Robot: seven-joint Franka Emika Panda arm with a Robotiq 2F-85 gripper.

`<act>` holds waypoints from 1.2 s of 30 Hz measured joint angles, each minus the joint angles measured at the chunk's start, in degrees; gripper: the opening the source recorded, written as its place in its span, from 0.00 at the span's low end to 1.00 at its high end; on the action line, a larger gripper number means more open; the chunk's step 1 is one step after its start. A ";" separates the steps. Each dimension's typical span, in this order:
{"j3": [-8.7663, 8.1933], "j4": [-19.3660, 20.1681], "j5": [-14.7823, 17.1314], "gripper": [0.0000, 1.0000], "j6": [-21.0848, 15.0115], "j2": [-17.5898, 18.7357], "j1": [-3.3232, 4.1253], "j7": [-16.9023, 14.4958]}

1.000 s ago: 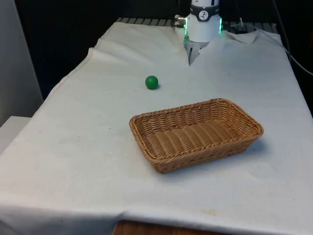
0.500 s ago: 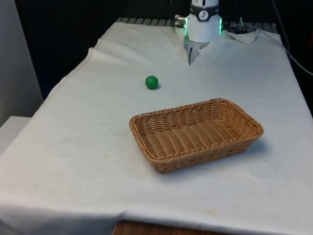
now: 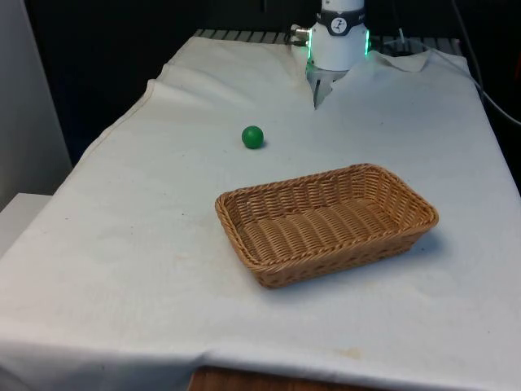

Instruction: Pick up the ball and place it into the basket.

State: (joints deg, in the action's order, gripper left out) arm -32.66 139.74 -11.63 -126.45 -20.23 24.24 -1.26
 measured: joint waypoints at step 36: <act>-7.56 6.42 -0.57 1.00 -9.91 1.32 -0.17 -5.73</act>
State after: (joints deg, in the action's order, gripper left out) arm -40.22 146.16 -12.20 -136.36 -18.91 24.06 -6.99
